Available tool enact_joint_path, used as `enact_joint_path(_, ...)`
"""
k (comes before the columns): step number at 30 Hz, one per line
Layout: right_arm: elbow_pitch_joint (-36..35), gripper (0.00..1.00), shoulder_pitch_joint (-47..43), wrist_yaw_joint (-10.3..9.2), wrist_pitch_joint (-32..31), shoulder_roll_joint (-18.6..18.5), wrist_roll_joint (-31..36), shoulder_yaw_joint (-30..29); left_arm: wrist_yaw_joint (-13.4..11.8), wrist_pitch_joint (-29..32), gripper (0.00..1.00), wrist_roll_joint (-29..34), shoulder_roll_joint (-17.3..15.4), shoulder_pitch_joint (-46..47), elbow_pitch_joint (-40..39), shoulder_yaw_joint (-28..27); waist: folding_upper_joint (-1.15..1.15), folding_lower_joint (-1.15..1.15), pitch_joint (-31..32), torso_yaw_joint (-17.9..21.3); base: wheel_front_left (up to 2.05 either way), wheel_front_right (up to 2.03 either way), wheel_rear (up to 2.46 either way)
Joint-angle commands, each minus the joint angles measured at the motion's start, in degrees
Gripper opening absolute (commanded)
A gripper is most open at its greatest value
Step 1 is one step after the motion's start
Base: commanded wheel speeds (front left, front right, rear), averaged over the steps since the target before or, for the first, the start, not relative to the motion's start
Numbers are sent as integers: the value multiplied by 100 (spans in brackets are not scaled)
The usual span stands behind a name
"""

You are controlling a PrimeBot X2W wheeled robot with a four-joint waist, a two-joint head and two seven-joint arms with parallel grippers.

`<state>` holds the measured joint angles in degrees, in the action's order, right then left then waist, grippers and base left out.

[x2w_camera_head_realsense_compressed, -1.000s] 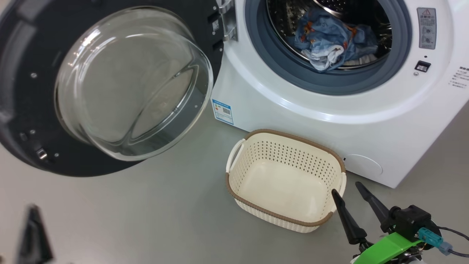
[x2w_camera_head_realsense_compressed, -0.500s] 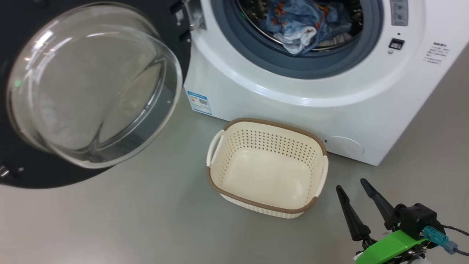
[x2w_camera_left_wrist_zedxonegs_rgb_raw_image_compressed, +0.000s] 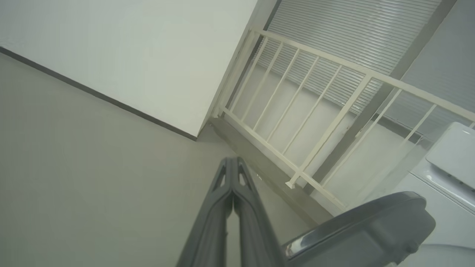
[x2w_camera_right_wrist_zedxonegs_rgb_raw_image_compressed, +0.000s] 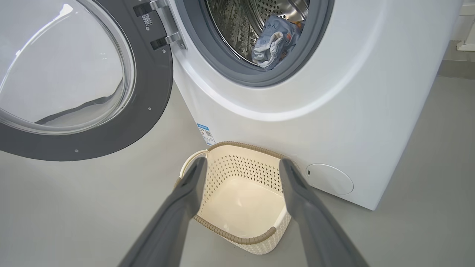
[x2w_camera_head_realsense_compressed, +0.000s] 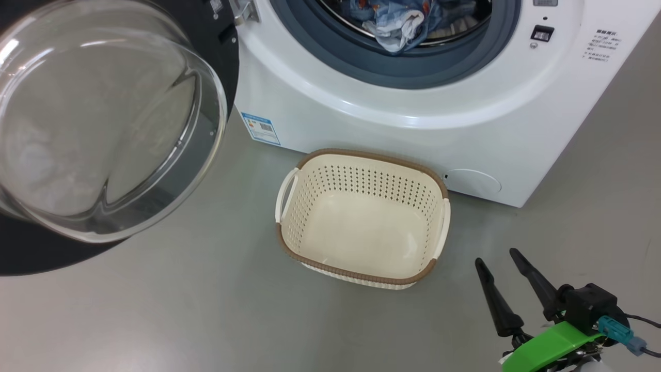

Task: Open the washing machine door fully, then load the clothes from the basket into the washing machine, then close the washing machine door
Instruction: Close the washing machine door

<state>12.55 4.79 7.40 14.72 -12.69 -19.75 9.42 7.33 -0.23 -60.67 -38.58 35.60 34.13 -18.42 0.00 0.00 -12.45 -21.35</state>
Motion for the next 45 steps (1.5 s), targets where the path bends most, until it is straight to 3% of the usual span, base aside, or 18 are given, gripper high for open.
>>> enact_joint_path(1,-132,100,182,9,28,-52,52,205,15,326,0,-247,-537,231,105,-73,0,0,-58,25,0,0,0)
enact_joint_path(6,-137,100,226,9,28,-139,40,278,15,1586,0,-965,-723,500,749,127,0,0,-120,44,0,0,0)
enact_joint_path(12,-134,100,222,9,28,-196,41,277,15,2478,0,-1357,-738,488,994,336,0,0,-124,100,0,0,0)
enact_joint_path(23,-127,100,213,9,28,-155,55,261,15,3070,0,-1683,-630,306,818,488,0,0,-41,145,0,0,0)
enact_joint_path(45,-89,100,156,9,28,-15,52,213,15,4487,0,-2434,-463,-432,-936,794,0,0,150,-6,0,0,0)
